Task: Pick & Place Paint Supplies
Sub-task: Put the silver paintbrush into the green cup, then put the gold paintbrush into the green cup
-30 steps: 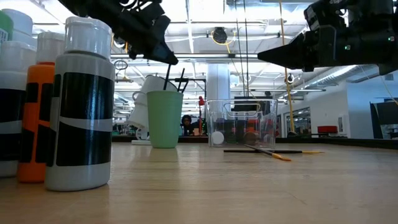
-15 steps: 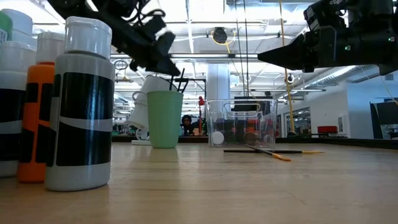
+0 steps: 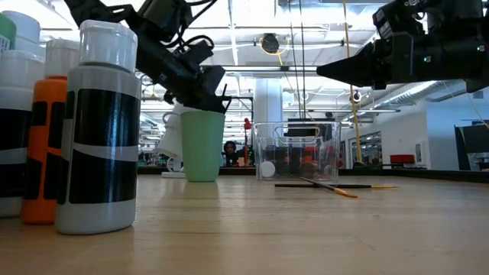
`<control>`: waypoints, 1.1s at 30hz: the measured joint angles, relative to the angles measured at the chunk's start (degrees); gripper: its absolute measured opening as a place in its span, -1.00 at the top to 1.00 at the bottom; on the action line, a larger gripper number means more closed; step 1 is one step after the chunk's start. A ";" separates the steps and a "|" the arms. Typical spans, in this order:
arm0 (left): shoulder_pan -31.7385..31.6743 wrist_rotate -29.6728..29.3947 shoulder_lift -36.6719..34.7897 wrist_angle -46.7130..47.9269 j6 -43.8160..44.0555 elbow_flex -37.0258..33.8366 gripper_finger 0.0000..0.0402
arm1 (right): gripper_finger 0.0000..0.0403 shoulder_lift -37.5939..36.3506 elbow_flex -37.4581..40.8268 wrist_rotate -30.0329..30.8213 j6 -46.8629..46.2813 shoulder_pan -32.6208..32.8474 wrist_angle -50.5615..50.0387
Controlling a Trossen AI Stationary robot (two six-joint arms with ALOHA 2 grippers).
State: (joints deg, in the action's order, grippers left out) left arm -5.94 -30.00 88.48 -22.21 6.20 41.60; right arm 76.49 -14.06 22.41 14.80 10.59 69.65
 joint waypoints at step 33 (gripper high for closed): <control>1.01 5.11 -6.21 3.20 -4.64 0.07 0.50 | 0.98 0.00 0.00 -0.04 -2.16 0.00 -2.77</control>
State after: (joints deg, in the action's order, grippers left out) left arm -4.93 -24.89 82.27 -19.01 1.56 41.67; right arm 76.49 -14.06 22.37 12.64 10.59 66.87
